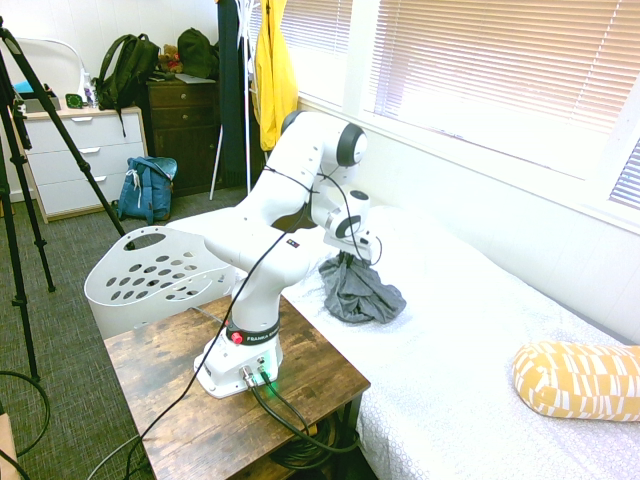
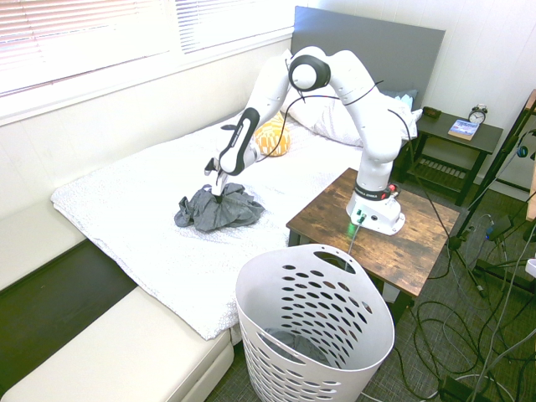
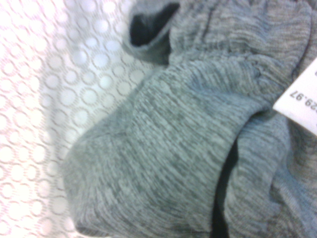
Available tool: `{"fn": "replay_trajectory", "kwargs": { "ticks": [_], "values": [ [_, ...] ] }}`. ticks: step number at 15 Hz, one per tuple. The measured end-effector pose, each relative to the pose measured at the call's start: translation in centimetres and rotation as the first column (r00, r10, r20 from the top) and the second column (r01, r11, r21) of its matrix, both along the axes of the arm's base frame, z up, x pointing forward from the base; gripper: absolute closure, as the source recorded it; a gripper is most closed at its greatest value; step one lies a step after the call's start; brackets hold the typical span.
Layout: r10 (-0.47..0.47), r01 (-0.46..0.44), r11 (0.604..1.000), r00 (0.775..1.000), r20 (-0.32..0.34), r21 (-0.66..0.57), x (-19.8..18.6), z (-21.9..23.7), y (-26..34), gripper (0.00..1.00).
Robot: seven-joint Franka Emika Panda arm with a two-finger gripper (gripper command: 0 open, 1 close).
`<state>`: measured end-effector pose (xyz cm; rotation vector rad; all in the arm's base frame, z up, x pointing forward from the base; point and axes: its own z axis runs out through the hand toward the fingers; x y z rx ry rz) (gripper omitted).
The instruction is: Put my clothes in the laundry bag
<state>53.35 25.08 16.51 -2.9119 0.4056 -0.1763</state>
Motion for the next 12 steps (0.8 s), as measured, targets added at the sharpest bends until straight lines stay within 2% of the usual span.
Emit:
{"fn": "replay_trajectory", "kwargs": {
  "ticks": [4, 7, 9, 12],
  "values": [
    [0.041, -0.042, 0.999, 0.999, 0.009, 0.021, -4.0, 11.5, 6.3, 1.0],
    [0.069, -0.07, 0.997, 0.997, 0.033, 0.023, -9.6, 22.6, 12.0, 1.0],
    [0.094, -0.096, 0.995, 0.994, 0.052, 0.028, -15.4, 31.6, 15.5, 1.0],
    [0.137, -0.143, 0.988, 0.984, 0.113, 0.052, -27.1, 45.9, 19.3, 1.0]
  ]
}}
